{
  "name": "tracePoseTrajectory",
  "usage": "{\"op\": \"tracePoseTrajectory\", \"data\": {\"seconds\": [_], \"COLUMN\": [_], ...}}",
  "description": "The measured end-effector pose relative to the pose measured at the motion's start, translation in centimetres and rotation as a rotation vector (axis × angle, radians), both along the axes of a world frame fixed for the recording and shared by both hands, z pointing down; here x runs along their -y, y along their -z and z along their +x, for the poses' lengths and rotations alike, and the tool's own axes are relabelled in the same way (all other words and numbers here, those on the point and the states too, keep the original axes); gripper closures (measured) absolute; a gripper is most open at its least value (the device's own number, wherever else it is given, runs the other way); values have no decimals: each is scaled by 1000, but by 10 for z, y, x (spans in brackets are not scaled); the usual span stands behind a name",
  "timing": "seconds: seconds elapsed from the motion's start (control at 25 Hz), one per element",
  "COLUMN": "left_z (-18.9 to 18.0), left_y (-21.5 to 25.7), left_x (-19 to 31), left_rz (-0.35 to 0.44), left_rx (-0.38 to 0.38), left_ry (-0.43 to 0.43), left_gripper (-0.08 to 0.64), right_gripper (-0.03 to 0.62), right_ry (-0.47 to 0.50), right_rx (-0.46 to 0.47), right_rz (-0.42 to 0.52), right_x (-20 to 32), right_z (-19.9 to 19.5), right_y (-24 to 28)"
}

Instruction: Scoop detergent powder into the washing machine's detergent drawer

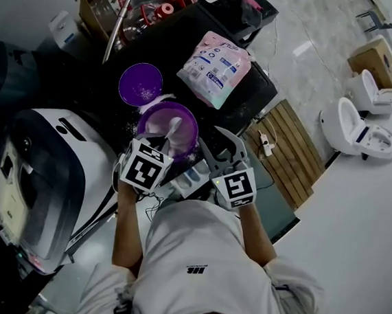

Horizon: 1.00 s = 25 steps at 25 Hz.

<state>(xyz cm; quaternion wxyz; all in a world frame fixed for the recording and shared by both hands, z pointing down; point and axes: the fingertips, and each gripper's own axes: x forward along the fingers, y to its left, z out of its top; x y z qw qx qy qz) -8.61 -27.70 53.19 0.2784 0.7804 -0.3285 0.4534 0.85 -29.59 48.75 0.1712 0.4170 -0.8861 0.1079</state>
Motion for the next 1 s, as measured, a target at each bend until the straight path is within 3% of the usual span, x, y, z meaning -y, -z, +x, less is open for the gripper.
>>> {"op": "tracePoseTrajectory", "data": {"seconds": [0.56, 1.0], "left_z": [11, 29], "left_y": [-22, -23], "left_x": [11, 2], "left_rz": [-91, -176], "left_rx": [155, 140], "left_ry": [-79, -172], "left_gripper": [545, 545], "right_gripper": [451, 451], "right_ry": [15, -3], "right_rx": [34, 60], "right_rz": [-24, -16], "right_x": [14, 17], "right_z": [12, 21], "right_y": [-7, -7]}}
